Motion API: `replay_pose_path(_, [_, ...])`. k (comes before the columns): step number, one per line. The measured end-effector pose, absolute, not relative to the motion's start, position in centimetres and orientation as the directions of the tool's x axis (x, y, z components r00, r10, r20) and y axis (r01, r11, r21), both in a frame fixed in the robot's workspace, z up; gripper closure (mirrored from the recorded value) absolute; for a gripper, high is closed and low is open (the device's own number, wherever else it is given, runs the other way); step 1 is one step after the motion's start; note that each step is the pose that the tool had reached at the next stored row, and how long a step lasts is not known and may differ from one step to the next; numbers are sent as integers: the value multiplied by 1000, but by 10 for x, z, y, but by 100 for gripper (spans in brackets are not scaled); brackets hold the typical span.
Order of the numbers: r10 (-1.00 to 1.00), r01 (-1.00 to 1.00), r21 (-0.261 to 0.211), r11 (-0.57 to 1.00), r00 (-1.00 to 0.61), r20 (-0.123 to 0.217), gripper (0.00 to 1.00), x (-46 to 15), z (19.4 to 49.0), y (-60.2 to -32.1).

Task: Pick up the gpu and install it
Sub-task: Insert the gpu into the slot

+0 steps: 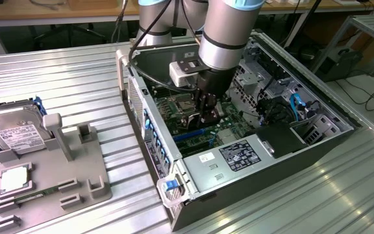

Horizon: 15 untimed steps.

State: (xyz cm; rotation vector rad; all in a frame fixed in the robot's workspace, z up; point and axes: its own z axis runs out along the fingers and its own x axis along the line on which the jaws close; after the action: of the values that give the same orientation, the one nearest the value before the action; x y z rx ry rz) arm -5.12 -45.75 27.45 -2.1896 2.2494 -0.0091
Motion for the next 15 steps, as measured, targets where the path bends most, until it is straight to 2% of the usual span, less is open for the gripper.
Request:
replay_pose_path(5, [-1000,-1000,-6,27,-27,2,73,-57,252,-458])
replay_pose_path(15, [-1000,-1000,-6,27,-27,-1,73,-57,251,-457])
